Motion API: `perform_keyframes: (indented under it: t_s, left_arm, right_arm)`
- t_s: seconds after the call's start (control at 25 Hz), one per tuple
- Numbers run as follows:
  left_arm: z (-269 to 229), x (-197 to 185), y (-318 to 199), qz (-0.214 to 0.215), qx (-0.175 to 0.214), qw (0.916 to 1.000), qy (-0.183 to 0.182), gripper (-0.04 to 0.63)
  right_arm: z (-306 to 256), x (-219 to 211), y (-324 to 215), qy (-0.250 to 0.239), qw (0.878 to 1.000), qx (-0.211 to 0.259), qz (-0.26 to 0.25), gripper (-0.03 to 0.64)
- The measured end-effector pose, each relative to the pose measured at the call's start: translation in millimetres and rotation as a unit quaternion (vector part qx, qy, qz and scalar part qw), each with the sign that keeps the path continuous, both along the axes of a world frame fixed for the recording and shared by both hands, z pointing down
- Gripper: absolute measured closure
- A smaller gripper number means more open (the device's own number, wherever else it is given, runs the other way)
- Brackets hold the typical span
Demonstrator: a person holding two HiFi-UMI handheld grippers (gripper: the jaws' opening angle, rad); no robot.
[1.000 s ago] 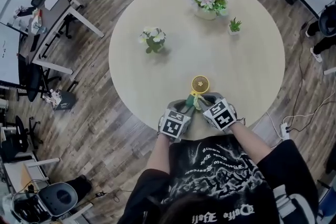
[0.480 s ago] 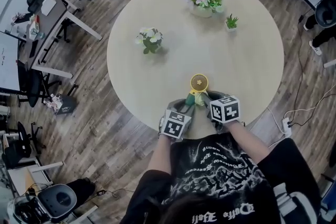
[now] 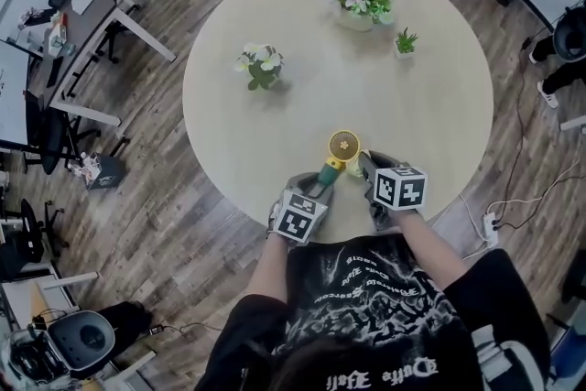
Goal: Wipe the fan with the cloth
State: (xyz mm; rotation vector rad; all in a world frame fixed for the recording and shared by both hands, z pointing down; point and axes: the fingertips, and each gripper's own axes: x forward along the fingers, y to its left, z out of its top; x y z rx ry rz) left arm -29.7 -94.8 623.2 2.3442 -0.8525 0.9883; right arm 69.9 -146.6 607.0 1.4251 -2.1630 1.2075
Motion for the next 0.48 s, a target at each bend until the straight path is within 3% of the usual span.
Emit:
perform_keyframes:
  t_s: [0.48]
  left_arm:
    - [-3.7,1.5,-0.2,0.022,-0.001,0.9997,-0.005,0.426]
  right_arm:
    - [-7.8,21.6,-35.3,0.021,1.000,0.013,0.014,0.565]
